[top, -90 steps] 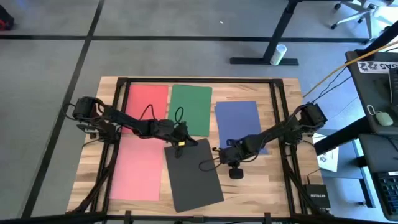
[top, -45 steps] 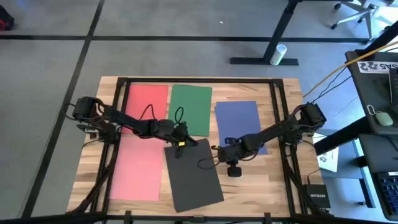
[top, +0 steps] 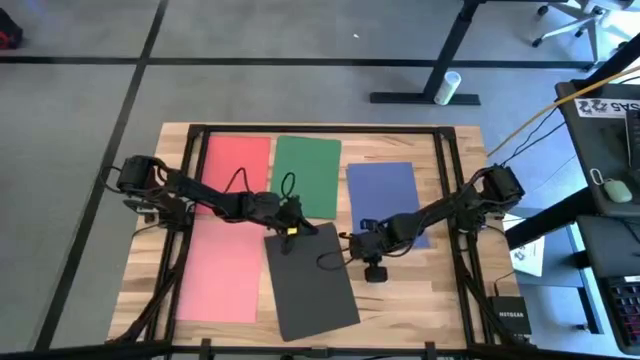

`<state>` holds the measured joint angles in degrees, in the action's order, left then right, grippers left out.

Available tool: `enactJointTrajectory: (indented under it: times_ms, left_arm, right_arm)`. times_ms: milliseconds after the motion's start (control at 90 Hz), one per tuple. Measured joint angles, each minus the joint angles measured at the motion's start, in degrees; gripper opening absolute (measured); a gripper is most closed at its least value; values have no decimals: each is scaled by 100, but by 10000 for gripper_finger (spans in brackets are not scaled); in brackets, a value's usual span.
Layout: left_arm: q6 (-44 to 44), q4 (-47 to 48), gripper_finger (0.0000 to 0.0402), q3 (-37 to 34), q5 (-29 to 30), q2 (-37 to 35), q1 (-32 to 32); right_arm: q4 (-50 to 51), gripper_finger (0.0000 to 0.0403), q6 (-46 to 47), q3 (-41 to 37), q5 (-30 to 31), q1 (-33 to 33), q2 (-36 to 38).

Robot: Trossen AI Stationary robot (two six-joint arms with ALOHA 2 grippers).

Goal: Organize paper
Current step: Adjust the stacked black papers

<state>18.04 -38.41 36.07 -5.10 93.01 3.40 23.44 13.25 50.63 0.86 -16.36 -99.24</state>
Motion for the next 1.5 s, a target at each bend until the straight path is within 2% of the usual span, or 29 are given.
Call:
enactJointTrajectory:
  times_ms: [989,1256,1367,1500]
  left_arm:
    - [-46,2,0,0,-2,4,80]
    - [-98,61,0,0,-265,4,639]
    - [-104,754,0,144,-290,4,992]
    - [-169,2598,0,618,-103,4,1446]
  right_arm:
    - [-96,0,-32,-9,32,147,-2]
    - [-85,0,-195,-2,-38,190,33]
    - [42,0,-177,60,-60,189,94]
    - [221,0,-164,226,-174,41,153]
